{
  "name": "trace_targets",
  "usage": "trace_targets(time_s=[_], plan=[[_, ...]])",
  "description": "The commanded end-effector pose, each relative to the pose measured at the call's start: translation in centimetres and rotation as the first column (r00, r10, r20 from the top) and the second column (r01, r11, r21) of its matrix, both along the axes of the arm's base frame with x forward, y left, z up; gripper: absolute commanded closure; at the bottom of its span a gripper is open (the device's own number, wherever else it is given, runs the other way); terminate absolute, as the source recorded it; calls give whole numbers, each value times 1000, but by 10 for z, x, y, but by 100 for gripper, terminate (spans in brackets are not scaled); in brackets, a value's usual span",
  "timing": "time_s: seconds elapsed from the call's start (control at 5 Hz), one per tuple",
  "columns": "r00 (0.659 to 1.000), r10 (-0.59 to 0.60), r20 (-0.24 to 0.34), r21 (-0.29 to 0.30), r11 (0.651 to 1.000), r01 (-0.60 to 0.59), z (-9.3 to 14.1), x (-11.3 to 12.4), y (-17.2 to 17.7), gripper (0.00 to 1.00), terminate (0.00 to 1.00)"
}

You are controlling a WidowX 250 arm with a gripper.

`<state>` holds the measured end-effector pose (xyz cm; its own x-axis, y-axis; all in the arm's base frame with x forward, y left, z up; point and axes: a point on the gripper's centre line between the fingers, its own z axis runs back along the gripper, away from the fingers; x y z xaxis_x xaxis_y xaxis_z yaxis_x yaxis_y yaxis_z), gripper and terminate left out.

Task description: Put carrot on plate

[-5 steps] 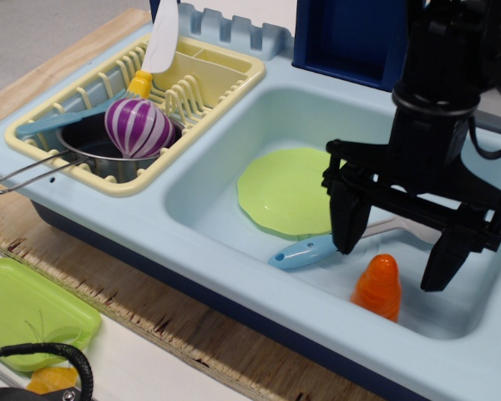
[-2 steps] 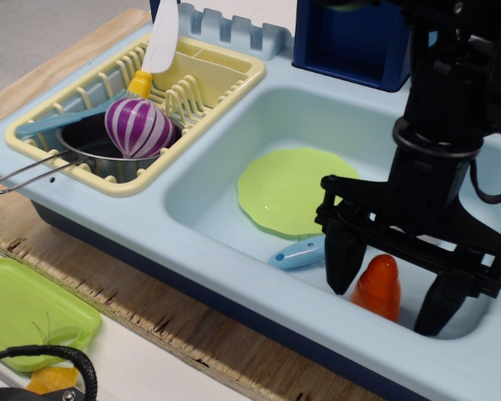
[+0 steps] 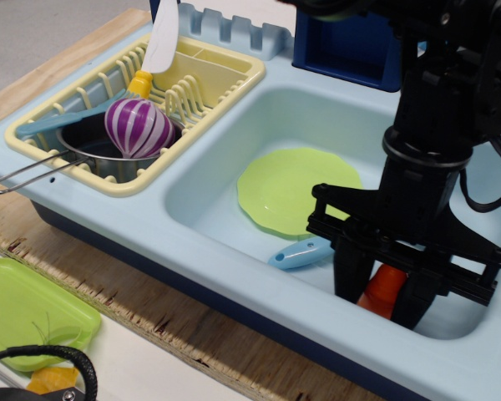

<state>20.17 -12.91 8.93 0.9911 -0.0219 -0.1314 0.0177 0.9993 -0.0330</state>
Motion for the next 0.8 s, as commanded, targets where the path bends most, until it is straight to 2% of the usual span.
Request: trace_targets(time_s=[0.0,0.4,0.6], plan=[[998,5,56,-21,1000,-4,16,5,-3,100,0],[989,33,145,1,999,-34,59,20,1,100,0],[986,34,161,5,999,-36,68,22,1,100,0]])
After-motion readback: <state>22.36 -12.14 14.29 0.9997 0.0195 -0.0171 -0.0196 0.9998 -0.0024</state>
